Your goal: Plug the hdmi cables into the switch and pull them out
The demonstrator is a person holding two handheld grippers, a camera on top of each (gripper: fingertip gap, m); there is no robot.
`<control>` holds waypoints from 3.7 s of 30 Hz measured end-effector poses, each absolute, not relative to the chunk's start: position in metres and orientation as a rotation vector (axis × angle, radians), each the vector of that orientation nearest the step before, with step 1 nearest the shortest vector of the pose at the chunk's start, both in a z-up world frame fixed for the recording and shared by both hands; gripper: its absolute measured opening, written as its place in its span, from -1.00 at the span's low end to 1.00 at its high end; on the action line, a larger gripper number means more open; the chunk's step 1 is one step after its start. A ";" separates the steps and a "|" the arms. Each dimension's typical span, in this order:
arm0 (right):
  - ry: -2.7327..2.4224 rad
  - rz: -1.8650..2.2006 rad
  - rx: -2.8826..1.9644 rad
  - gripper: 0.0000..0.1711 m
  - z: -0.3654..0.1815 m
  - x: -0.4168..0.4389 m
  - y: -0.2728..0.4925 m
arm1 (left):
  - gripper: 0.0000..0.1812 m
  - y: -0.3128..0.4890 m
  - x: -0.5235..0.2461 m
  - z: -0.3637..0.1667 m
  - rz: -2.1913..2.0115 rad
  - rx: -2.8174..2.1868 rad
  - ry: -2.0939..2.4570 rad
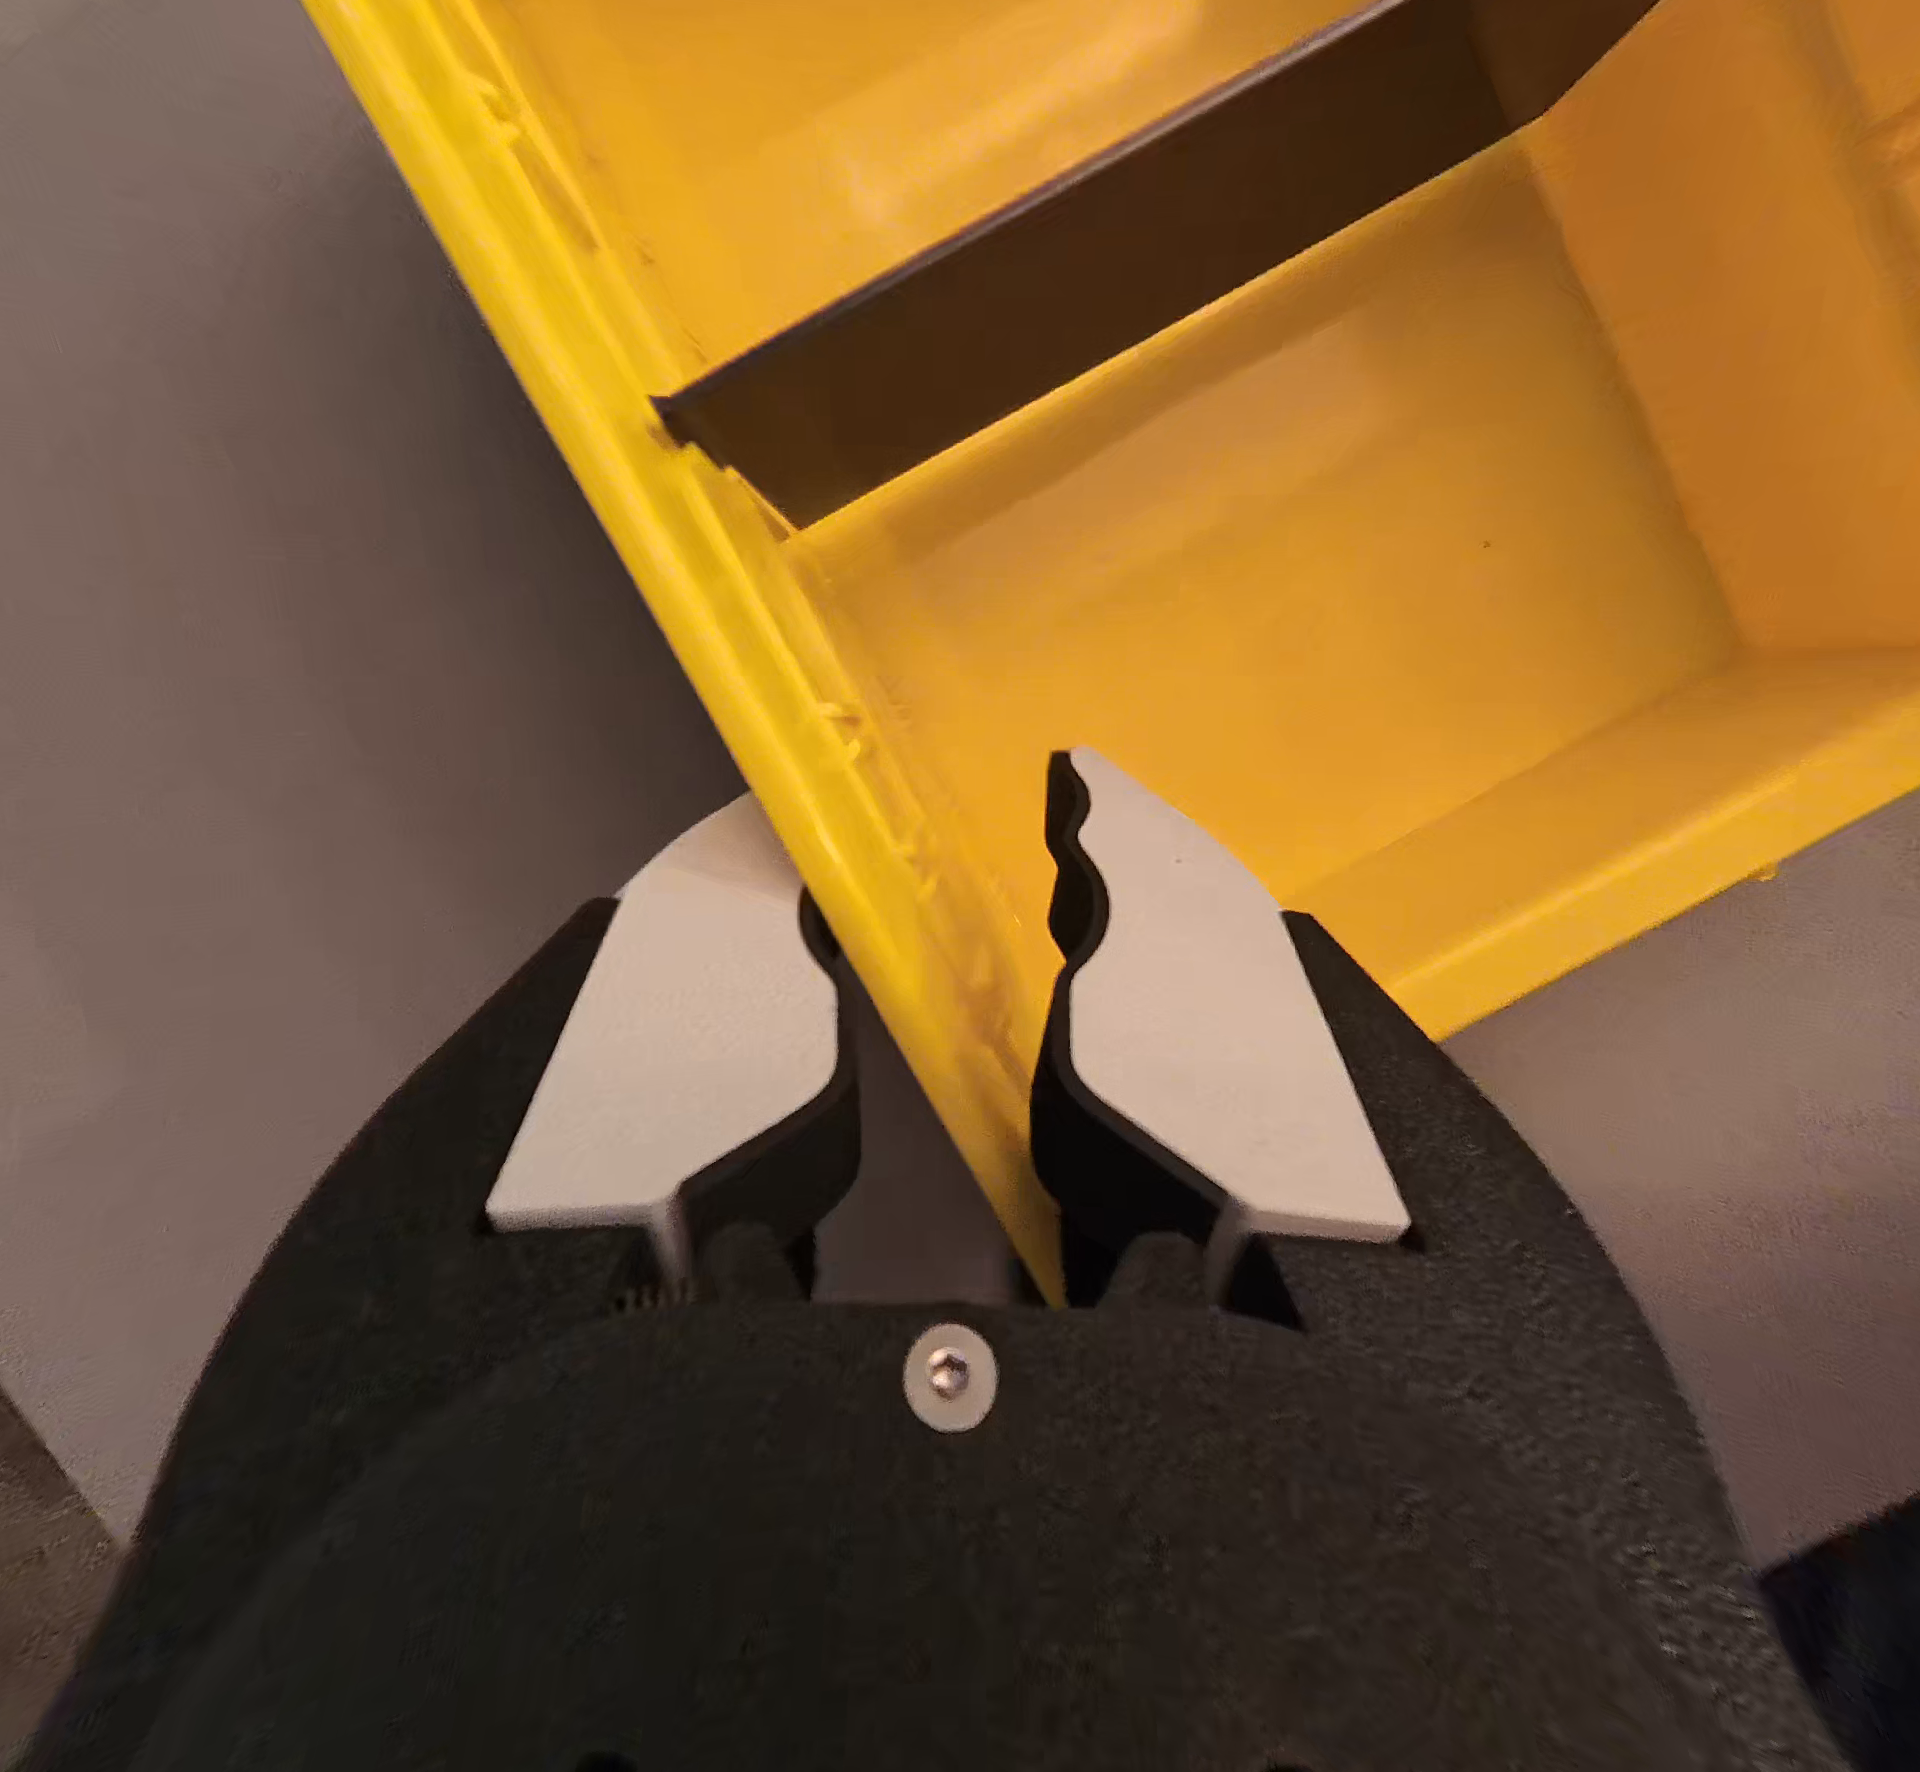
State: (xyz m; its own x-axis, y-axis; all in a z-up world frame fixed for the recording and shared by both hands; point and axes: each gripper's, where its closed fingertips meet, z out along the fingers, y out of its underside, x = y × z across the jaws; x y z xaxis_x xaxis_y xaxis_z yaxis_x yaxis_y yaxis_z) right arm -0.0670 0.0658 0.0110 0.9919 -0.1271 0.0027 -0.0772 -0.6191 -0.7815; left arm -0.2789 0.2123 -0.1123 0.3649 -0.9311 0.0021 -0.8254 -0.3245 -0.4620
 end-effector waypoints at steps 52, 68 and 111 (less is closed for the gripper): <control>1.468 -0.048 -2.818 -0.92 0.009 0.303 -0.336 | -0.37 0.012 -0.029 -0.103 -0.464 -2.440 1.850; 1.217 0.345 -2.677 -0.90 -0.072 0.260 -0.206 | -0.94 0.153 -0.153 -0.121 -0.405 -2.527 1.472; 0.596 -0.574 -1.915 -0.66 0.223 0.277 -0.173 | -0.41 0.270 -0.292 0.248 -0.499 -1.869 0.904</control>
State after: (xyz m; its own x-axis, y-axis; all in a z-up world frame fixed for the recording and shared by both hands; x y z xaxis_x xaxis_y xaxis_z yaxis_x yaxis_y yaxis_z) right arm 0.2769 -0.1725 0.2225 0.7653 -0.6308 0.1284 -0.1521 -0.3710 -0.9161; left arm -0.2920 0.2698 0.2479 0.6411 -0.7662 -0.0439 -0.3717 -0.2601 -0.8912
